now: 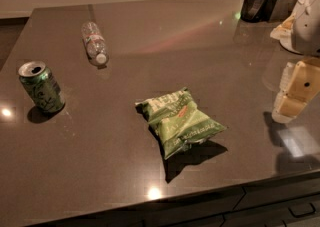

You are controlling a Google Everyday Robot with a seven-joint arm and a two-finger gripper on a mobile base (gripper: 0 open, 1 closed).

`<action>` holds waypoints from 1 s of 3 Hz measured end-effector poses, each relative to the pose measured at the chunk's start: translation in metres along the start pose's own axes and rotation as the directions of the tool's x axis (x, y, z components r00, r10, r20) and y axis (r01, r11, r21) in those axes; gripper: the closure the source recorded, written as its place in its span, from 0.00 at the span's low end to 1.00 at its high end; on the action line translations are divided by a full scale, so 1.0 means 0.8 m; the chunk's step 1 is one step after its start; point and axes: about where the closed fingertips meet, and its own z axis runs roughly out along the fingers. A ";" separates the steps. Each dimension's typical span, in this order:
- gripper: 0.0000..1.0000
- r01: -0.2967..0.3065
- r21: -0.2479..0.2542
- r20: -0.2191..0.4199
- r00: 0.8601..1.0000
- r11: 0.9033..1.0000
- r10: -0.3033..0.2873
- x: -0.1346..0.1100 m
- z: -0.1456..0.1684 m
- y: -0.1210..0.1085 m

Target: Pick green jalapeno chip bag

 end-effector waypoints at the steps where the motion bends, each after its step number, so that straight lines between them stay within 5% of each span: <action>1: 0.00 0.000 0.000 0.000 1.000 1.000 0.000 0.000 0.000 0.000; 3: 0.00 0.090 -0.014 0.073 0.993 0.996 -0.089 -0.066 0.019 0.023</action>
Offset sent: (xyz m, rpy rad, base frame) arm -0.0009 0.0340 -0.0062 0.0306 -0.0014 0.0591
